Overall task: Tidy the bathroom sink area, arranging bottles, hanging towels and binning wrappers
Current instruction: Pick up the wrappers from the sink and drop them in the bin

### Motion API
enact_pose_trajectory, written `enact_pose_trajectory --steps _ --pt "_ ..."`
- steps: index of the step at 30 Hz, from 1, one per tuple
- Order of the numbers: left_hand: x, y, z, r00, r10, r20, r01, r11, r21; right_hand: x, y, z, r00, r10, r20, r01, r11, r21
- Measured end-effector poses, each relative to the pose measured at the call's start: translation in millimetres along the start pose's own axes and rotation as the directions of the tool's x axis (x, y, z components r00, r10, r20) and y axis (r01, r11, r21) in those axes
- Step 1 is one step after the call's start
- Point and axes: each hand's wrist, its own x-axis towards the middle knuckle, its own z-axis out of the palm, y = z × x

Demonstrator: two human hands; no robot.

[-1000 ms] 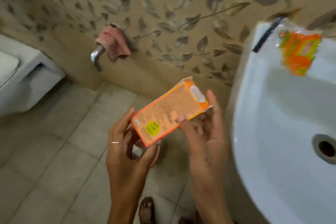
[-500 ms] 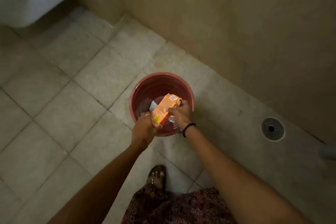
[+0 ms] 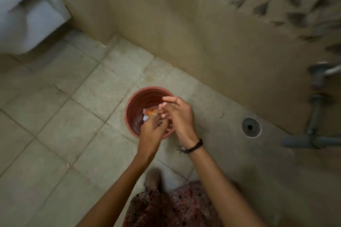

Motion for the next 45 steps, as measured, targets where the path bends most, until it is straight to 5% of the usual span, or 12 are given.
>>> enact_pose_trajectory --steps 5,11,15,18,21,27,32,35,38,45 --pt "-51.6 175.9 32.6 0.977 0.205 0.061 -0.190 0.962 -0.195 -97.2 -174.3 -54.7 0.959 -0.283 0.003 0.280 0.953 0.117" --pt "-76.3 331.2 113.6 0.822 0.500 0.273 -0.450 0.864 -0.224 -169.8 -295.6 -158.5 0.787 -0.510 -0.348 0.543 0.840 -0.003" --pt "-73.4 371.5 173.9 0.793 0.526 0.307 -0.508 0.849 -0.143 -176.6 -310.5 -239.2 0.615 -0.488 -0.619 0.511 0.845 -0.159" --pt "-48.3 381.2 214.3 0.755 0.596 0.275 -0.638 0.765 0.093 -155.9 -306.5 -293.3 0.538 -0.398 -0.743 0.433 0.887 -0.162" --pt "-12.2 384.0 245.4 0.713 0.667 0.216 -0.697 0.637 0.330 -121.1 -306.5 -327.2 0.629 -0.322 -0.708 0.291 0.942 -0.169" --pt "33.1 382.4 262.9 0.817 0.561 0.130 -0.496 0.571 0.654 -71.5 -306.7 -335.2 0.669 -0.282 -0.687 0.245 0.957 -0.154" --pt "31.2 369.7 243.5 0.821 0.540 0.185 -0.556 0.684 0.472 -72.2 -303.4 -304.7 0.739 -0.291 -0.608 0.280 0.953 -0.115" --pt "13.5 364.4 215.6 0.882 0.446 0.151 -0.456 0.889 0.043 -91.2 -297.5 -261.8 0.708 -0.408 -0.577 0.358 0.911 -0.205" --pt "-5.8 349.6 157.7 0.908 0.418 -0.006 -0.407 0.880 -0.245 -116.5 -283.5 -202.9 0.730 -0.457 -0.509 0.439 0.884 -0.164" --pt "-25.3 209.5 15.4 0.943 0.135 -0.303 -0.188 0.970 -0.153 -109.0 -175.0 -59.8 0.924 -0.251 -0.289 0.148 0.931 -0.334"
